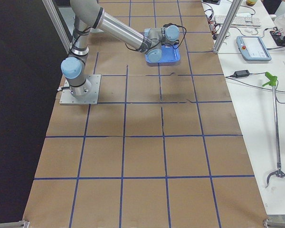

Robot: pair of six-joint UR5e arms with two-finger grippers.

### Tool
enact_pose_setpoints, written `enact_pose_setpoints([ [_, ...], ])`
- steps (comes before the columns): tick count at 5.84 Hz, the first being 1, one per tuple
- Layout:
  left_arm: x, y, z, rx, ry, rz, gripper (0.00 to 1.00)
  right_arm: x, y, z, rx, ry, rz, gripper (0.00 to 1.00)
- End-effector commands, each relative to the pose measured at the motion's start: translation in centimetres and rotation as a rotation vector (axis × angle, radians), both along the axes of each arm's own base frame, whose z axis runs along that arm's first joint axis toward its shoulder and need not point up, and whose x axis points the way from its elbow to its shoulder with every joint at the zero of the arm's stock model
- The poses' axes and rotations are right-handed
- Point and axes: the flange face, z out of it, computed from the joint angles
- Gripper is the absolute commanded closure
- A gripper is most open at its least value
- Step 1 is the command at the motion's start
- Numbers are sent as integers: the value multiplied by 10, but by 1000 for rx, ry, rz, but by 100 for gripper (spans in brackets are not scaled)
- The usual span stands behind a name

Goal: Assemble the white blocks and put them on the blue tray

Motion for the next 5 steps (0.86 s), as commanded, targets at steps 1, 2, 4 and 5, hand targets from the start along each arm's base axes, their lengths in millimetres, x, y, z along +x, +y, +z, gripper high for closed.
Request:
enact_pose_setpoints([
  [1, 1, -2, 14, -37, -3, 194, 1, 35, 25, -48, -26, -10, 0, 75],
  [2, 1, -2, 13, -35, -4, 201, 1, 46, 23, -73, -21, -20, -27, 75],
  [4, 1, -1, 20, -41, -4, 298, 1, 47, 23, -89, -6, -20, -46, 74],
  [5, -2, -1, 20, -40, 20, 348, 1, 48, 30, -95, 10, -16, -43, 74],
])
